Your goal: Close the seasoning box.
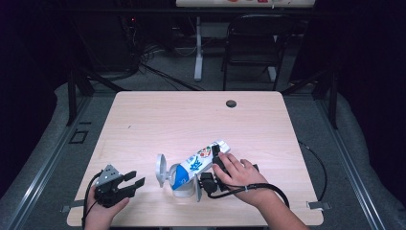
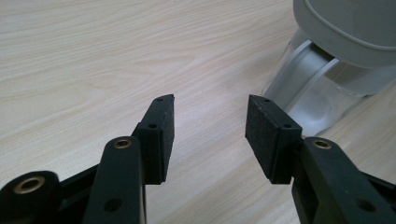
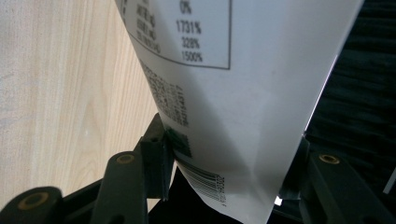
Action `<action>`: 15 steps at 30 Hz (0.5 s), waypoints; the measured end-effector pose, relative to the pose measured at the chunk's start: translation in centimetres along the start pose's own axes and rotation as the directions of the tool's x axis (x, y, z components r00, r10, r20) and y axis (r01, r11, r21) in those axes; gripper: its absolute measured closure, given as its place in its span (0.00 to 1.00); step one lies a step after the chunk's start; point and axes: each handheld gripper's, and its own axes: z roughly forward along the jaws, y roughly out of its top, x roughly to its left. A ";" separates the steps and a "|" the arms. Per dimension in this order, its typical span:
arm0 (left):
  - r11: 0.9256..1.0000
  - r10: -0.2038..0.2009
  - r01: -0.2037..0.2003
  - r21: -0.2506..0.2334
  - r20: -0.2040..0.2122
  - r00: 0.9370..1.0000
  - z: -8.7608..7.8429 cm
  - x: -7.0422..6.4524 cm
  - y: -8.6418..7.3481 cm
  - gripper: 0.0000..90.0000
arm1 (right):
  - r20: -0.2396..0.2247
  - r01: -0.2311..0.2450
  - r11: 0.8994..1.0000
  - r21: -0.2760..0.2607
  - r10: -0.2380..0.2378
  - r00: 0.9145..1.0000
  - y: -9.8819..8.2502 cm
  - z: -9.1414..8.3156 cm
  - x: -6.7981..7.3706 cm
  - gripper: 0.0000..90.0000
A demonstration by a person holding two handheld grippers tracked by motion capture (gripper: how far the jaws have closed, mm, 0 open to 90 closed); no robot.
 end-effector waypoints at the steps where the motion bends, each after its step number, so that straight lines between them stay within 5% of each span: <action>1: 1.000 0.000 0.000 0.000 0.000 1.000 0.0 0.0 0.0 0.59 | 0.001 0.000 1.000 0.000 0.000 1.000 0.0 0.0 0.0 0.56; 15: 1.000 0.001 -0.001 -0.003 0.001 1.000 0.1 0.0 0.0 0.59 | 0.001 0.004 1.000 -0.003 -0.004 1.000 0.0 0.0 0.0 0.56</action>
